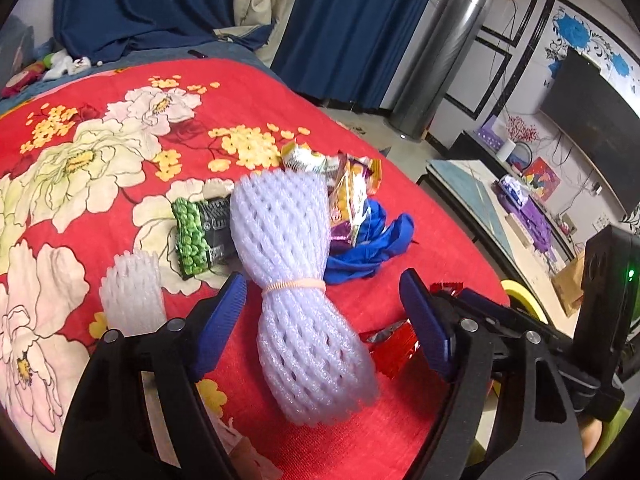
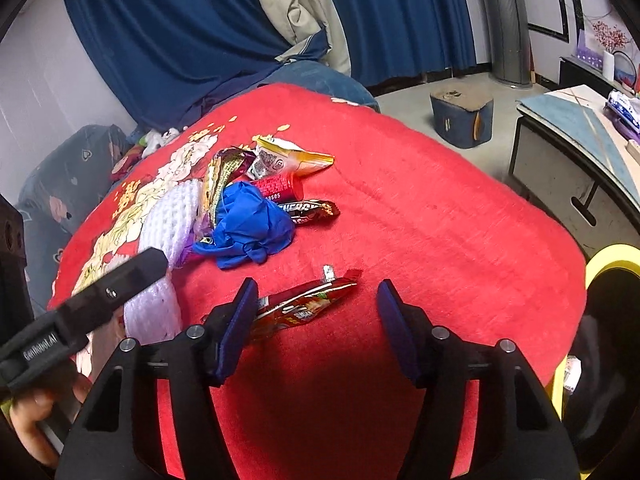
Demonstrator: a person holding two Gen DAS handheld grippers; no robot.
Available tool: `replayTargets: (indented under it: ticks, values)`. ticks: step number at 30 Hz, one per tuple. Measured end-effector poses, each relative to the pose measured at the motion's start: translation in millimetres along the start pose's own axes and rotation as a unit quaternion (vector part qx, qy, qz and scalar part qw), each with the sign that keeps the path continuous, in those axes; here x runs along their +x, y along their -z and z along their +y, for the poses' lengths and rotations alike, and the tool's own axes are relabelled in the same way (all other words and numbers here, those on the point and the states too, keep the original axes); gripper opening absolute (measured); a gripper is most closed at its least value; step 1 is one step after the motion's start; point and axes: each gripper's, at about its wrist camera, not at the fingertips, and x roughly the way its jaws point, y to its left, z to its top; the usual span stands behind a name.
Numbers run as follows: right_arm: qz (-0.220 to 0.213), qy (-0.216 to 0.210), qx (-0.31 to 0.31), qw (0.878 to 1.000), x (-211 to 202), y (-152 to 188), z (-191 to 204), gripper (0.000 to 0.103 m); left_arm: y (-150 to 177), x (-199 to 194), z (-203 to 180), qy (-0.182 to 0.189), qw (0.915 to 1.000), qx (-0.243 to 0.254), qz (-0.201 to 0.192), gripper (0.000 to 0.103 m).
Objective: Collect trash
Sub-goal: 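Grasp the red candy wrapper with the right gripper while the left grasps the foam net bundle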
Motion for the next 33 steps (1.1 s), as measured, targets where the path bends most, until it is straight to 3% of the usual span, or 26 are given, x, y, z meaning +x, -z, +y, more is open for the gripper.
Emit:
replayTargets:
  ticks: [4, 13, 15, 24, 33]
  values:
    - [0.007, -0.011, 0.006, 1.000, 4, 1, -2, 0.051, 4, 6, -1, -0.003, 0.9999, 0.002, 0.012, 0.070]
    - [-0.001, -0.032, 0.008, 0.999, 2, 5, -5, 0.030, 9, 14, 5, -0.012, 0.9994, -0.010, 0.030, 0.049]
    - [-0.002, -0.030, 0.010, 0.999, 0, 8, -8, 0.019, 9, 15, 5, -0.011, 0.9994, -0.009, 0.032, 0.042]
    - [-0.015, -0.037, 0.025, 0.999, -16, 19, -17, 0.014, 6, 12, 10, -0.008, 0.9994, -0.018, 0.030, 0.025]
    - [-0.062, -0.033, 0.018, 0.997, -51, 19, -18, 0.012, -5, -6, 7, 0.004, 0.9999, -0.017, -0.002, 0.023]
